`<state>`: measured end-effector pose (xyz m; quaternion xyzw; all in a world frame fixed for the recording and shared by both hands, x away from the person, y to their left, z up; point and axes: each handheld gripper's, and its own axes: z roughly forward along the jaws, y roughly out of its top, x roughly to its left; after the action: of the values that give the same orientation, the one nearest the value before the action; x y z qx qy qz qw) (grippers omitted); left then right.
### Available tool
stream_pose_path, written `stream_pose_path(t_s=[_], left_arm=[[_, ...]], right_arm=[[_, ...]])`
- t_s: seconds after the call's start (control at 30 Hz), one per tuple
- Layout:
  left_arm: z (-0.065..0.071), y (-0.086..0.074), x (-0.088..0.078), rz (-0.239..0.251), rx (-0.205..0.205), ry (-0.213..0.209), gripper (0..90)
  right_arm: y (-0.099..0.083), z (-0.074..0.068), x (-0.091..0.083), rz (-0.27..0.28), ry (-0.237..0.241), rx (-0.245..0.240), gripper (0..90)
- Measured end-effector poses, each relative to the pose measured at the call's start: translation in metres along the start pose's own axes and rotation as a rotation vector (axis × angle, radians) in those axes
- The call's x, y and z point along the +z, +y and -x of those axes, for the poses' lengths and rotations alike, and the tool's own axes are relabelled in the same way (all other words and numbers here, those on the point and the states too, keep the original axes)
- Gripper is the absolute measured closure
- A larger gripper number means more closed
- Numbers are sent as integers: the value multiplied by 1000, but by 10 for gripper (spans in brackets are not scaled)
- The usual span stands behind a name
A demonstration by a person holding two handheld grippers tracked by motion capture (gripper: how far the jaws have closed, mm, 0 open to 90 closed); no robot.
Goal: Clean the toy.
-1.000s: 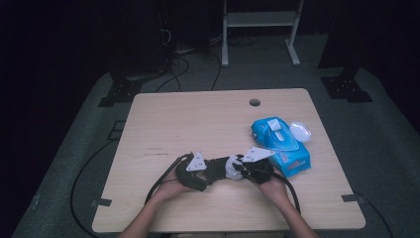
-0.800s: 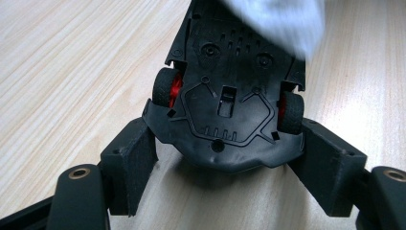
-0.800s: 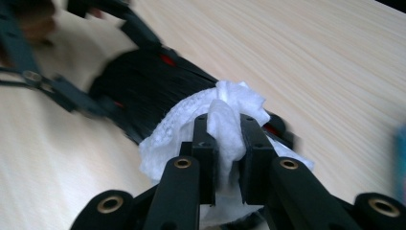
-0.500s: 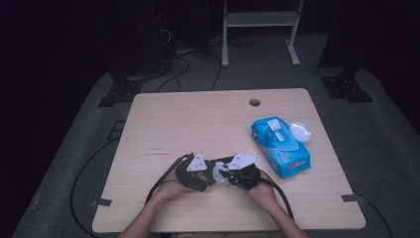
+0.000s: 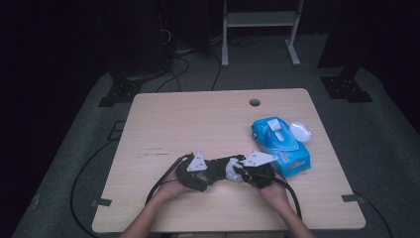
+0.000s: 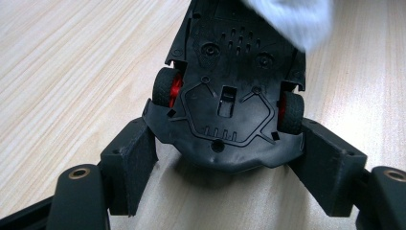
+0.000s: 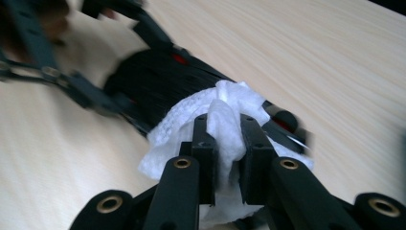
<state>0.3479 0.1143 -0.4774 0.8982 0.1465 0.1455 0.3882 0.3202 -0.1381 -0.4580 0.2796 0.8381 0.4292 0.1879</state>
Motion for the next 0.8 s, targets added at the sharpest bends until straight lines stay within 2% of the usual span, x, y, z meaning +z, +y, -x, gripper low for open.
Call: stream_pose_path(t_s=[0.07, 0.17, 0.23, 0.27, 0.33, 0.43, 0.53, 0.57, 0.6, 0.63, 0.8], left_arm=[[0, 0, 0, 0, 1, 0, 265], [0, -1, -1, 1, -4, 0, 265], [0, -1, -2, -2, -1, 1, 265], [-1, -2, -2, -2, 5, 1, 265], [-1, -2, -2, 0, 4, 1, 265], [-1, -1, -2, -4, 7, 4, 265], [1, 0, -1, -5, 10, 2, 265], [1, 0, -1, -5, 10, 2, 265], [1, -1, -2, -6, 10, 2, 266], [0, -1, -2, -5, 10, 2, 266], [-1, -1, -4, 4, 1, 3, 265]], right_arm=[[2, -6, 4, 1, 21, -25, 787], [3, -7, 5, 0, 19, -31, 787], [1, -1, 1, 0, 3, -14, 787], [-3, 8, -5, -3, -25, 17, 787], [-7, 16, -10, -6, -50, 50, 787], [-9, 18, -12, -5, -50, 73, 788], [-5, 7, -5, 8, -4, 51, 787], [-5, 7, -5, 8, -4, 51, 787], [-2, 3, -3, -2, -8, 13, 787], [-2, 3, -3, -2, -8, 13, 787], [-10, 24, -12, -2, -63, 86, 787]])
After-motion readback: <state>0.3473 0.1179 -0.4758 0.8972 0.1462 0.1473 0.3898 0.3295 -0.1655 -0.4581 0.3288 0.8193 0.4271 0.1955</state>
